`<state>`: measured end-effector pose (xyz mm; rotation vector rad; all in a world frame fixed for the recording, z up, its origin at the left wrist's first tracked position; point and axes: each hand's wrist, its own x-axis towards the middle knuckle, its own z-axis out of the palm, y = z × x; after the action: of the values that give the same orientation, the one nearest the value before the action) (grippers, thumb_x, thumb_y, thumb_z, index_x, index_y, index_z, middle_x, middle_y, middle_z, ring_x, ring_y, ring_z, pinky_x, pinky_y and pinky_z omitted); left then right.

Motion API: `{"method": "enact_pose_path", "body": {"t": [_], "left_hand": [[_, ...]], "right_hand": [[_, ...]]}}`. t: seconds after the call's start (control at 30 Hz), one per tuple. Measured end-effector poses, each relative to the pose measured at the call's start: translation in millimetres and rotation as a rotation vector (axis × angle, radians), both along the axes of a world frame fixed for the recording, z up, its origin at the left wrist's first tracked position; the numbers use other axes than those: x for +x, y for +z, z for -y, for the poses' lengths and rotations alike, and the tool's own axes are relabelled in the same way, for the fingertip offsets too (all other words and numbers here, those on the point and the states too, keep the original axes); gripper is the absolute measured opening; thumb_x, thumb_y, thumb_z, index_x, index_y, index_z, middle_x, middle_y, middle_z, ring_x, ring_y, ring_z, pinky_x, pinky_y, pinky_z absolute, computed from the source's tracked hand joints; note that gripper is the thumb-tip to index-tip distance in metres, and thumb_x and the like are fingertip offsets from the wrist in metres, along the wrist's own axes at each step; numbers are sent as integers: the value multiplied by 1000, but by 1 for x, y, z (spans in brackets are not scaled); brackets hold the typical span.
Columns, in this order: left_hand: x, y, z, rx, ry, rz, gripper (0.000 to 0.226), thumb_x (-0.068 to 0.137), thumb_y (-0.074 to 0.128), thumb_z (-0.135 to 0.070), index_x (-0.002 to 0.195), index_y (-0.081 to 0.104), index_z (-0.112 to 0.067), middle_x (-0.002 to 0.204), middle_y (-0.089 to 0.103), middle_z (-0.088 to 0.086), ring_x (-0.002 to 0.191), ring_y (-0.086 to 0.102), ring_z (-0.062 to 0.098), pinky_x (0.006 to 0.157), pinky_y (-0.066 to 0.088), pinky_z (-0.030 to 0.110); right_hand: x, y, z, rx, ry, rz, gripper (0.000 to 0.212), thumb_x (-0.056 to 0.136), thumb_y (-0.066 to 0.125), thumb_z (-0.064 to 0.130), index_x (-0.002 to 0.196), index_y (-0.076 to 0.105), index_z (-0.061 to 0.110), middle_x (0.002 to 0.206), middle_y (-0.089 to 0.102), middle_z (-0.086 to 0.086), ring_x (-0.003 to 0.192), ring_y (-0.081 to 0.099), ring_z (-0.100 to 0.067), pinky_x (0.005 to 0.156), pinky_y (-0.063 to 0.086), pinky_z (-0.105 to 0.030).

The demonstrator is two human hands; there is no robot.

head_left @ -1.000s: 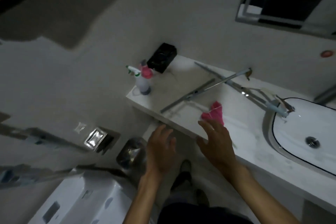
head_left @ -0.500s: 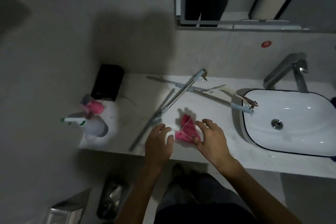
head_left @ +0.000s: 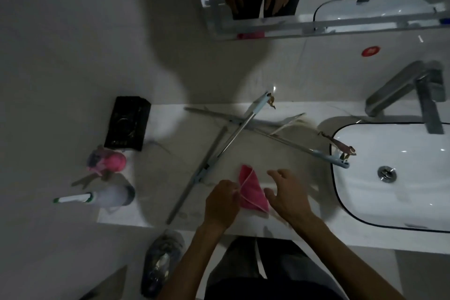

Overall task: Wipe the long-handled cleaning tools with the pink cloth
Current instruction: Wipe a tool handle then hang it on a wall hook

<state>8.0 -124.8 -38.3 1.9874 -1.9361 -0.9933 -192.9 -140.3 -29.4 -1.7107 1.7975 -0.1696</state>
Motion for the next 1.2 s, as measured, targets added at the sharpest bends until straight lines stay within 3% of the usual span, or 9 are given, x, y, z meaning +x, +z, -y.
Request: {"method": "enact_pose_path", "body": {"t": [0.2,0.33,0.53,0.63,0.77,0.83,0.9,1.03,1.2], "left_hand": [[-9,-51,24,258,58,-13,25,97,57,-12,118,68,-4,116,66,16,109,61,30,92,42,30],[-19,-85,35,441,73,-10,18,96,56,-12,103,69,-1,104,68,18,98,63,32,80,45,33],[-23,-157,28,706,18,-71,34,79,59,-41,82,64,-8,106,61,21,94,63,35,86,55,47],[-29,-139,39,695,1,-55,28,91,64,-29,78,64,-4,92,66,19,87,65,33,73,50,35],[-33,-115,57,549,35,-82,23,97,54,-19,95,71,-4,97,69,9,88,64,23,77,51,31],[-39,-95,70,543,58,-149,22,98,53,-17,103,73,-8,95,68,0,83,61,14,67,45,13],[-45,-78,85,536,49,-244,22,97,57,-17,106,75,-8,93,69,-1,78,59,7,62,38,4],[-55,-49,111,483,45,-380,19,96,63,-21,94,77,-9,76,67,-2,63,56,-3,62,40,13],[-71,-34,135,239,107,-359,18,98,58,-17,93,75,-13,82,70,-7,72,61,-4,66,43,6]], "right_hand": [[-8,-28,15,129,-3,-38,52,87,70,29,136,60,15,123,64,-12,108,62,-31,89,50,-38],[-7,-50,15,264,-8,-57,54,89,65,30,140,55,17,126,61,-11,110,62,-30,89,50,-36],[2,-76,26,353,-62,-33,54,90,64,30,141,53,19,128,60,-12,114,59,-31,93,50,-40],[5,-81,29,394,-95,-2,53,90,63,28,141,53,19,131,58,-13,117,57,-32,93,50,-40],[5,-77,32,398,-138,51,55,91,65,25,144,50,17,140,52,-12,126,52,-30,99,47,-40],[7,-69,36,377,-143,79,54,91,68,24,141,53,15,138,55,-12,124,54,-29,98,47,-39],[9,-60,43,329,-160,132,50,87,73,26,132,60,12,126,63,-13,113,60,-30,90,49,-37],[7,-55,59,286,-238,228,32,82,74,15,112,70,21,95,73,2,83,67,-17,71,46,-22],[-6,-47,73,207,-430,293,18,96,56,10,84,62,21,74,62,8,68,59,-12,65,48,-28]]}}
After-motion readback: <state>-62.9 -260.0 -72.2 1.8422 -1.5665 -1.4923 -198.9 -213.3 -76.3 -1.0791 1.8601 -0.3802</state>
